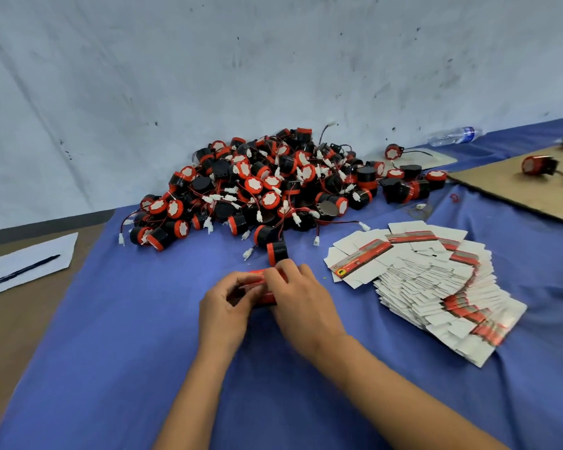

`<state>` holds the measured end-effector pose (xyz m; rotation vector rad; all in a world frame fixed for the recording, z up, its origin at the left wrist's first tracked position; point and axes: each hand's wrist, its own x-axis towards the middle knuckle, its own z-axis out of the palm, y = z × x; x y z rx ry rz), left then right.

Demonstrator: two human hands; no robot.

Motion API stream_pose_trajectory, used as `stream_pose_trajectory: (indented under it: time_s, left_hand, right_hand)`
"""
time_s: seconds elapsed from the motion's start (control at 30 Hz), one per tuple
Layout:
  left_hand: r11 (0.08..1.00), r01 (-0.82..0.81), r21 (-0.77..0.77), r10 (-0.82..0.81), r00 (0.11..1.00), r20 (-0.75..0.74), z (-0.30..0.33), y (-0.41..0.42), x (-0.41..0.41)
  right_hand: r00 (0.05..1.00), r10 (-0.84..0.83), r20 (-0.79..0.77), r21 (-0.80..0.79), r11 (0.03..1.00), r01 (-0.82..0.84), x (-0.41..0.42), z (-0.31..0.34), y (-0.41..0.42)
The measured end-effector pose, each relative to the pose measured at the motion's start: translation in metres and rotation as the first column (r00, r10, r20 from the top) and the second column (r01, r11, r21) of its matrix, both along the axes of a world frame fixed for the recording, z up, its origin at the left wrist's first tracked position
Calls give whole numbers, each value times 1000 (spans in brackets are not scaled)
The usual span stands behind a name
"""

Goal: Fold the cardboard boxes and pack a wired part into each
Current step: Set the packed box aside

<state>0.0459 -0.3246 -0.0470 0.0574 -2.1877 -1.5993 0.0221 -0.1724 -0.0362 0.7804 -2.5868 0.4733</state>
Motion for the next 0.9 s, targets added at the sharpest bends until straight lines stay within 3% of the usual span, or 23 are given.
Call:
stream_pose_trajectory:
  time_s: [0.13,0.23,0.33,0.43,0.53,0.6,0.67,0.77,0.9]
  left_hand:
    - [1000,30,2,-29,983,-181,40,62,-9]
    - [970,238,44,-219,938,-268,81,157,-20]
    - [868,496,27,-465,829,-311,115,275,-7]
    - [718,692,-75,-670,657,-345,138,366,21]
    - [538,788,-298,-843,499,-202,146,429,42]
    - [406,792,-455,-895,446,-23,141,457,48]
    - [338,782,-524,-890,446,91,132,471,50]
    - [419,783,-459,-867,495,54,123,465,43]
    - [650,636,-416,-719,692,-66,106,423,16]
  right_hand:
    - [993,-93,-77,-93,992,86,6,59,62]
    - [938,-345,-36,-219,918,330,19,115,148]
    - [777,-629,26,-210,757,619,58,164,261]
    - [600,-796,72,-153,586,796,112,196,348]
    - [428,-875,229,32,446,895,159,204,406]
    - [380,-864,331,108,435,894,175,200,425]
    - [375,-841,391,109,447,888,179,194,431]
    - [404,-821,402,80,472,878,170,186,428]
    - [524,-785,330,21,561,827,140,177,390]
